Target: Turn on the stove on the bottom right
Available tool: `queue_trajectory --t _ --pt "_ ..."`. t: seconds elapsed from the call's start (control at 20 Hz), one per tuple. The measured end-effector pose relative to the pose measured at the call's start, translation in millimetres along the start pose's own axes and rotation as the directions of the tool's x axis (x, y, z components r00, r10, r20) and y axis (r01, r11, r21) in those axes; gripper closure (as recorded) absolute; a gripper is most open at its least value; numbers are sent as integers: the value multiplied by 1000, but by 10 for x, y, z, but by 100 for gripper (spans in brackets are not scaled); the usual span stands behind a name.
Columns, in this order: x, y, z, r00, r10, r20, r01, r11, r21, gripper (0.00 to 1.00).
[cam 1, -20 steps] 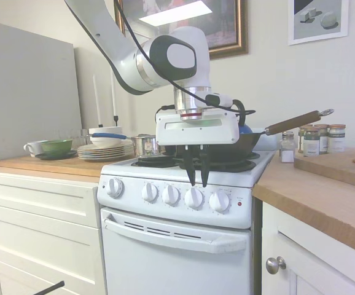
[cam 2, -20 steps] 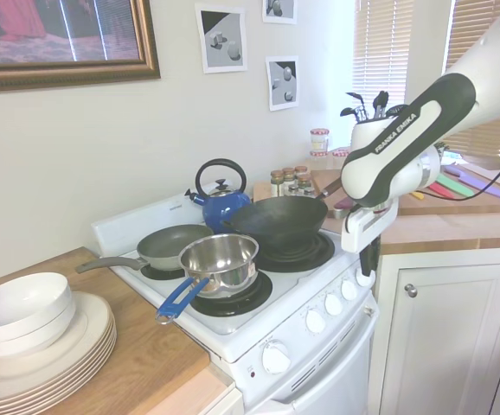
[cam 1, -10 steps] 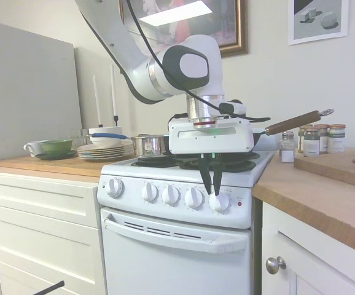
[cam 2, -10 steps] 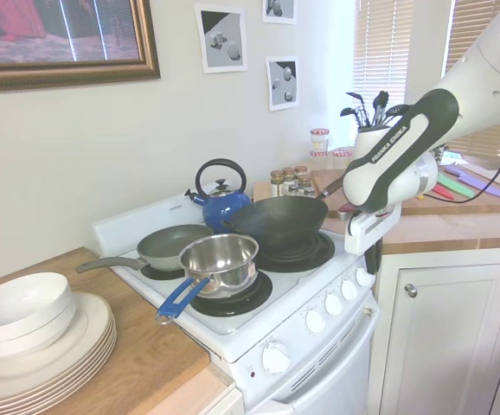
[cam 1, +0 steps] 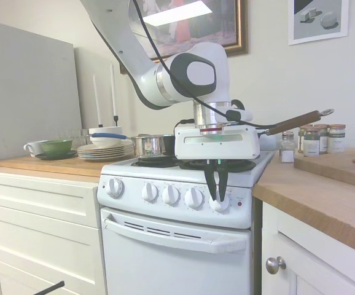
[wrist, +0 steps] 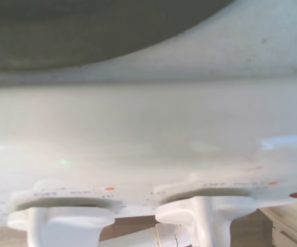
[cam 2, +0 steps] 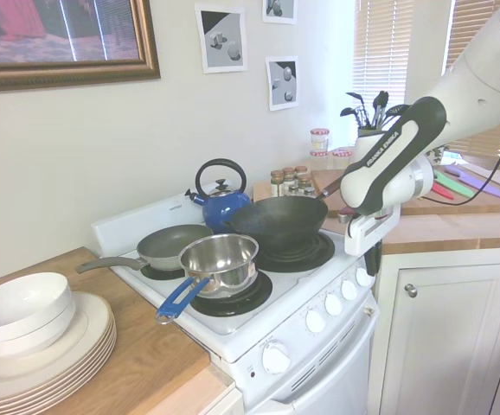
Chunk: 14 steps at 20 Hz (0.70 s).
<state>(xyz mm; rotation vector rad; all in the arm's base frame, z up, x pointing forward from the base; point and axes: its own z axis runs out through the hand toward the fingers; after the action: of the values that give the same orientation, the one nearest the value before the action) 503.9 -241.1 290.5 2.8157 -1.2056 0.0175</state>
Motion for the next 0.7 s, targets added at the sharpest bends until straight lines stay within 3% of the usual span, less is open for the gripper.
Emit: queue_trajectory --t 0.7 --pt "49 -33 -77 1000 3 -5 -3 1000 20 100"
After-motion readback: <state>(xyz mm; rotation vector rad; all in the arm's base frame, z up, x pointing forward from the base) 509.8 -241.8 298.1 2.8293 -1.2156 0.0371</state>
